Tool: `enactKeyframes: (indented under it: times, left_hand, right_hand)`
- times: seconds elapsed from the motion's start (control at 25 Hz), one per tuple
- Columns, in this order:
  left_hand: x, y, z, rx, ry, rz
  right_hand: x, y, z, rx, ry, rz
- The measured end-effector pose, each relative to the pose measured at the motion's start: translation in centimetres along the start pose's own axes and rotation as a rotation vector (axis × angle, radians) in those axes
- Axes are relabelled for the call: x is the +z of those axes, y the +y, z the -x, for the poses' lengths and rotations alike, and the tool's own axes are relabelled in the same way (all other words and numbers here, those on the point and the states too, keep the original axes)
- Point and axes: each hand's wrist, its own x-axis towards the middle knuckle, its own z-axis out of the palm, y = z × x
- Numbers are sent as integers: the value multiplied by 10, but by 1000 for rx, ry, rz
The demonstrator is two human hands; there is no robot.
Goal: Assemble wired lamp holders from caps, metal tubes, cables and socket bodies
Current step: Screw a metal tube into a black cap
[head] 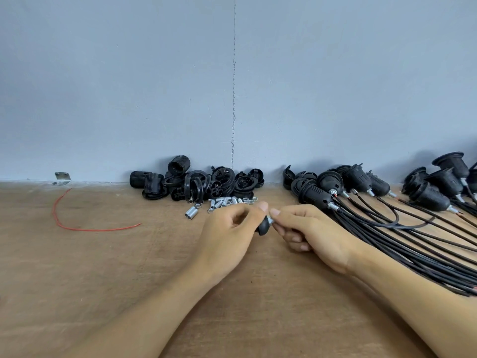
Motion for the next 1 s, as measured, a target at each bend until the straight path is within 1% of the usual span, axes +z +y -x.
enactKeyframes:
  times: [0.12, 0.28, 0.44, 0.56, 0.72, 0.76, 0.8, 0.92, 1.0]
  left_hand:
    - [3, 3, 2, 59, 66, -26]
    - [5, -1, 4, 169, 209, -186]
    - [5, 0, 4, 282, 272, -297]
    - [9, 2, 5, 342, 322, -316]
    - [10, 1, 5, 376, 336, -347]
    - [10, 0, 5, 378, 311, -358]
    - [9, -3, 4, 371, 271, -373]
    - [8, -9, 3, 273, 166, -400]
    - [8, -11, 1, 219, 168, -399]
  right_hand:
    - [3, -1, -2, 42, 75, 15]
    - [7, -5, -1, 101, 154, 8]
    - [14, -12, -2, 170, 206, -39]
    - [19, -16, -2, 245, 253, -116]
    - [22, -17, -2, 266, 268, -147]
    - [22, -16, -2, 253, 271, -115]
    - [23, -14, -1, 218, 282, -29]
    - [22, -6, 2, 29, 375, 407]
    - [18, -2, 3, -31, 449, 571]
